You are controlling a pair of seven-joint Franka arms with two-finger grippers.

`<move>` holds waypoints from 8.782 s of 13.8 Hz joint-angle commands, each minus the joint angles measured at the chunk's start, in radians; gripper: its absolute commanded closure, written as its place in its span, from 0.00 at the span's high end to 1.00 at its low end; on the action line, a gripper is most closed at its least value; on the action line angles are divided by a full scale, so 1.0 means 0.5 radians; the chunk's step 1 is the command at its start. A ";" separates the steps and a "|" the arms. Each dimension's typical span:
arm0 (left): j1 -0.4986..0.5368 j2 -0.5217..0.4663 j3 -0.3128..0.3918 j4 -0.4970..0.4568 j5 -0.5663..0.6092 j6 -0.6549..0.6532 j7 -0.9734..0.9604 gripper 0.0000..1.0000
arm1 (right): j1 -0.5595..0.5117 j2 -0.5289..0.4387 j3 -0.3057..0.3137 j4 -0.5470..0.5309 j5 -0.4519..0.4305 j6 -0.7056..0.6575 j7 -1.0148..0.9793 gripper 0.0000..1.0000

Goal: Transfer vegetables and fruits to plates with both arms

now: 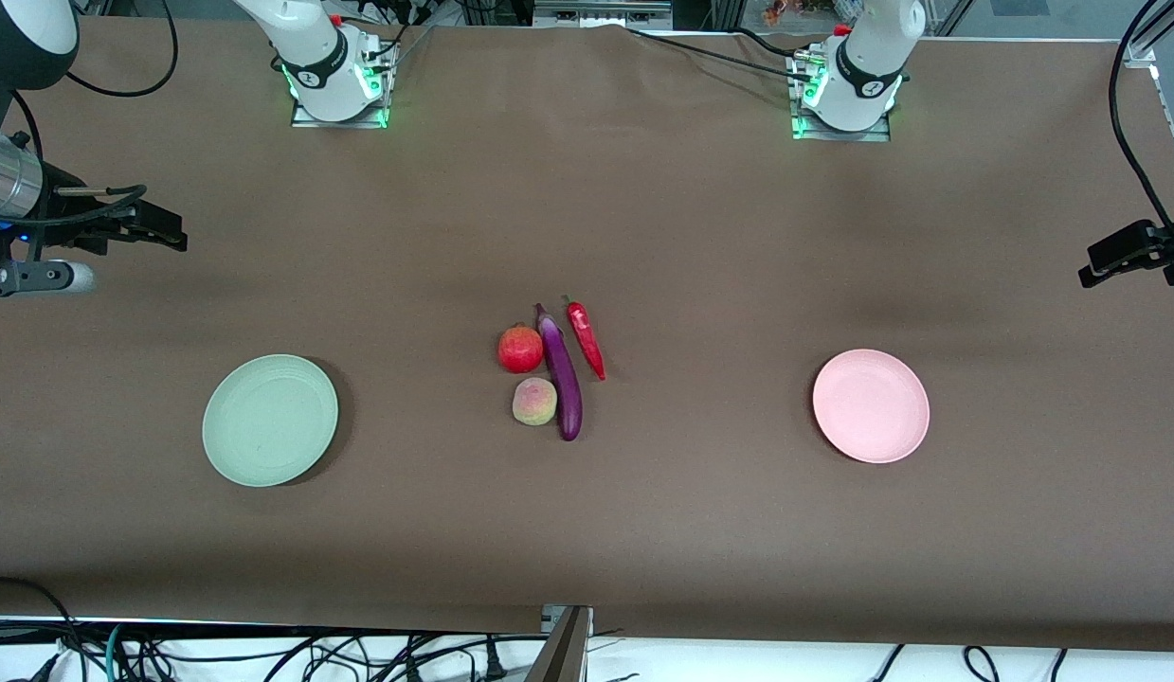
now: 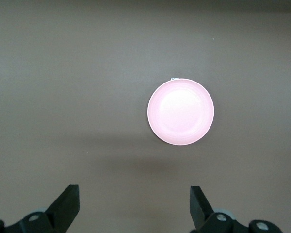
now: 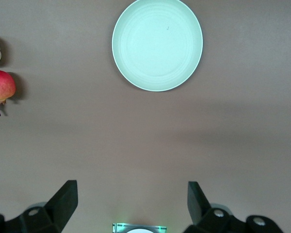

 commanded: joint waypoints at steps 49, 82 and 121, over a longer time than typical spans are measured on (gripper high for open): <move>-0.021 0.086 -0.020 0.106 -0.030 -0.028 0.026 1.00 | -0.001 0.084 0.016 0.032 0.024 0.147 -0.012 1.00; -1.564 1.350 -0.038 -0.011 -0.371 1.419 -1.661 1.00 | 0.916 1.166 0.026 -0.044 0.641 1.288 0.804 1.00; -0.805 1.161 0.020 0.029 0.203 0.800 -0.055 0.00 | 0.505 1.197 -0.778 0.063 0.398 1.162 -0.503 0.15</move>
